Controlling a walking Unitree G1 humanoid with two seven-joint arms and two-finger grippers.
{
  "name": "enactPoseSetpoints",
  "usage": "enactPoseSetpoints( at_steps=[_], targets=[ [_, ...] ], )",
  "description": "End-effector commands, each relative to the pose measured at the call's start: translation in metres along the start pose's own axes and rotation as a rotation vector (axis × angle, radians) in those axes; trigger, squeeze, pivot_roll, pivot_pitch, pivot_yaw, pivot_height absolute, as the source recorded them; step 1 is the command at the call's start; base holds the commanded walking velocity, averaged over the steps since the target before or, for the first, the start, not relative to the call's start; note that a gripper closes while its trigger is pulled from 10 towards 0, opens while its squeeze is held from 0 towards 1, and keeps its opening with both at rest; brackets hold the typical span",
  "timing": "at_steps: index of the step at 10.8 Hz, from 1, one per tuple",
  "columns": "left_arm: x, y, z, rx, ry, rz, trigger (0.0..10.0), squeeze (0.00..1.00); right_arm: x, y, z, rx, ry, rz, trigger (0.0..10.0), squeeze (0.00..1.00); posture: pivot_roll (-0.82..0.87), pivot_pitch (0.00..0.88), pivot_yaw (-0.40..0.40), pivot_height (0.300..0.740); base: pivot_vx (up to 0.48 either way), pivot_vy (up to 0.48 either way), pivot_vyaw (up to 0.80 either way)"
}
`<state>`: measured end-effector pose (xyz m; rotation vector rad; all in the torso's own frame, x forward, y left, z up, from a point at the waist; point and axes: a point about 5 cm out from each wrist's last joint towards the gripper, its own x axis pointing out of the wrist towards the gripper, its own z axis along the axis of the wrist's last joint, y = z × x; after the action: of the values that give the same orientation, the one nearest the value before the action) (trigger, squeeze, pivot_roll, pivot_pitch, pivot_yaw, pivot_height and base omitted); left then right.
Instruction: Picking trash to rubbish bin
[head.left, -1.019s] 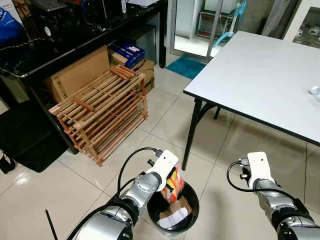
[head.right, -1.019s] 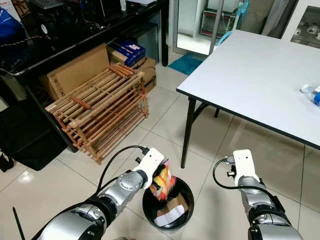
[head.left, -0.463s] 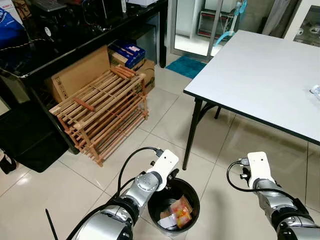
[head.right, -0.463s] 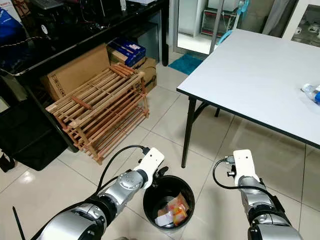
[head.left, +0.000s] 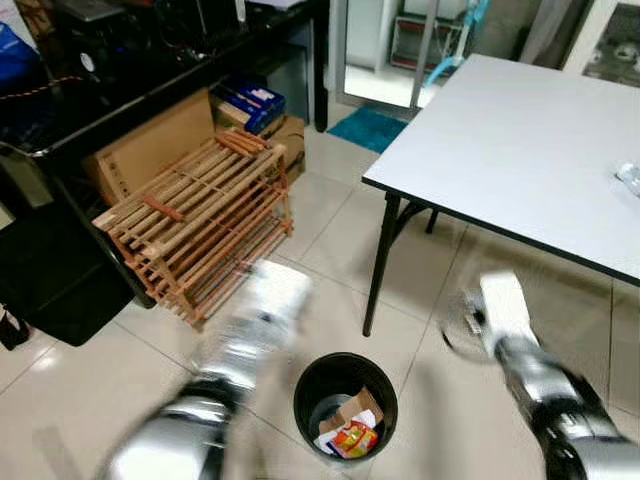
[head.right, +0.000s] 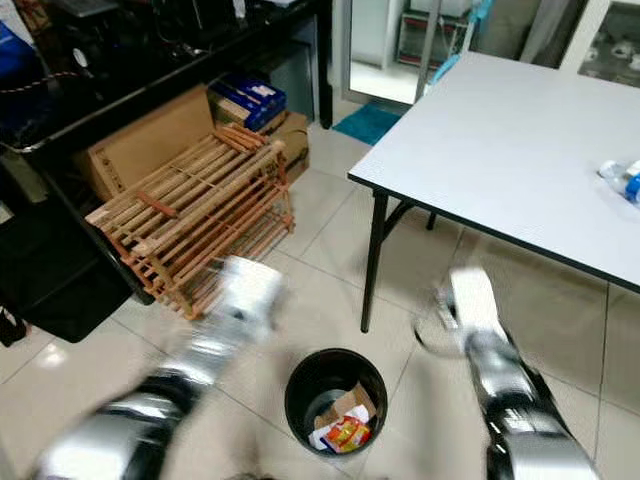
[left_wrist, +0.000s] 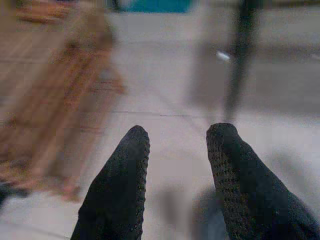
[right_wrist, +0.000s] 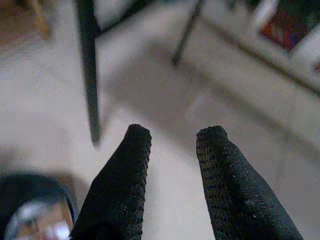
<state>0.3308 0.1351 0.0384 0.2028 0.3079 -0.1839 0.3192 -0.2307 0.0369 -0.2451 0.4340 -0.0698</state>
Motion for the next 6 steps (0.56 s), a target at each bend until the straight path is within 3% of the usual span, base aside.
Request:
enactPoseSetpoints(
  at_steps=[1, 2, 3, 4, 6],
  targets=[
    [-0.001, 0.008, 0.003, -0.029, -0.036, 0.052, 10.0, 0.00, 0.004, 0.006, 0.026, 0.004, -0.105, 0.022, 10.0, 0.00, -0.07, 0.039, 0.055, 0.740, 0.000, 0.000, 0.00],
    [-0.003, 0.023, 0.012, -0.037, -0.105, 0.115, 10.0, 0.00, 0.006, 0.016, 0.057, 0.021, -0.220, 0.035, 10.0, 0.00, -0.06, 0.033, 0.058, 0.740, 0.000, 0.000, 0.00],
    [-0.004, 0.034, 0.040, -0.072, -0.277, 0.173, 10.0, 0.00, -0.002, 0.028, 0.108, 0.064, -0.429, 0.036, 10.0, 0.00, -0.06, 0.022, 0.060, 0.740, 0.000, 0.000, 0.00],
    [-0.006, 0.035, 0.056, -0.090, -0.365, 0.196, 10.0, 0.00, -0.012, 0.032, 0.129, 0.126, -0.537, 0.033, 10.0, 0.00, -0.05, 0.015, 0.061, 0.740, 0.000, 0.000, 0.00],
    [-0.010, 0.028, 0.077, -0.090, -0.486, 0.201, 10.0, 0.00, -0.025, 0.035, 0.139, 0.205, -0.644, -0.002, 10.0, 0.00, -0.04, 0.000, 0.074, 0.740, 0.000, 0.000, 0.00]
  ],
)
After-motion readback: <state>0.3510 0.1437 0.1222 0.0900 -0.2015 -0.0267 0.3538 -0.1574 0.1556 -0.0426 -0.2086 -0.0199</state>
